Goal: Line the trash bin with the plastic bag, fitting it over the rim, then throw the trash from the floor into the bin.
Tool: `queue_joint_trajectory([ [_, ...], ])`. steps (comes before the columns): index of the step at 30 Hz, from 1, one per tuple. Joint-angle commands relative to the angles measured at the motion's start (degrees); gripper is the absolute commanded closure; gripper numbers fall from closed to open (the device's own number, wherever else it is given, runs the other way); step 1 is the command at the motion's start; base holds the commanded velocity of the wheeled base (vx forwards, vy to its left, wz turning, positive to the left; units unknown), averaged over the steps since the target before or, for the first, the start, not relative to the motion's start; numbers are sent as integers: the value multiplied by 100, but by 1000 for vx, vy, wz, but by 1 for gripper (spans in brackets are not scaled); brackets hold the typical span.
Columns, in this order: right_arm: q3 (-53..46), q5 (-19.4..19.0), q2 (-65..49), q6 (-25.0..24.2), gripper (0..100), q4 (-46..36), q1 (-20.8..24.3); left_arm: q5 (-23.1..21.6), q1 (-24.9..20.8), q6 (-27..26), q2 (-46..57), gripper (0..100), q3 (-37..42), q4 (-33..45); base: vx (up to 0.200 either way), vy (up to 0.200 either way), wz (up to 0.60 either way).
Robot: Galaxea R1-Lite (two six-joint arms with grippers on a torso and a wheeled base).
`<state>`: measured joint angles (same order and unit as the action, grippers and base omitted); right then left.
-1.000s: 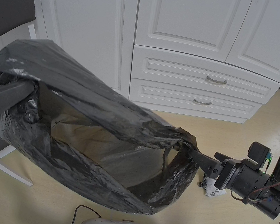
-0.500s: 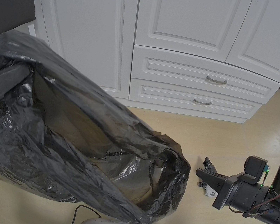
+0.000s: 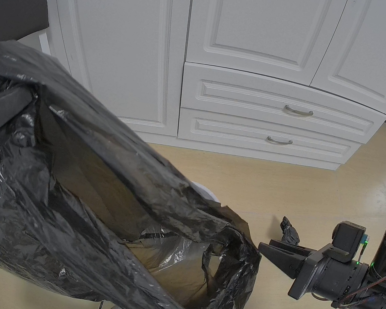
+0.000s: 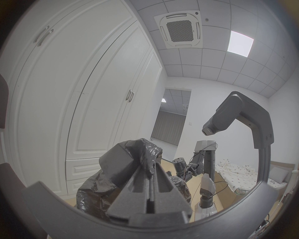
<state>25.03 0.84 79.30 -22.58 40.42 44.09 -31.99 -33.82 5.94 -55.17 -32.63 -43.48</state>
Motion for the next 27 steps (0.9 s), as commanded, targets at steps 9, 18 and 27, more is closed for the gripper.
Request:
queue_joint_trajectory([
  [9,-121,-23,-2,-19,0,-8,187,0,-11,-5,33,100,-6,-2,0,0,0],
  [18,-402,-304,-160,25,0,-17,319,0,-11,4,33,100,-41,-2,0,0,0],
  [27,-138,-295,393,-124,0,88,249,0,-20,13,165,100,-6,7,0,0,0],
])
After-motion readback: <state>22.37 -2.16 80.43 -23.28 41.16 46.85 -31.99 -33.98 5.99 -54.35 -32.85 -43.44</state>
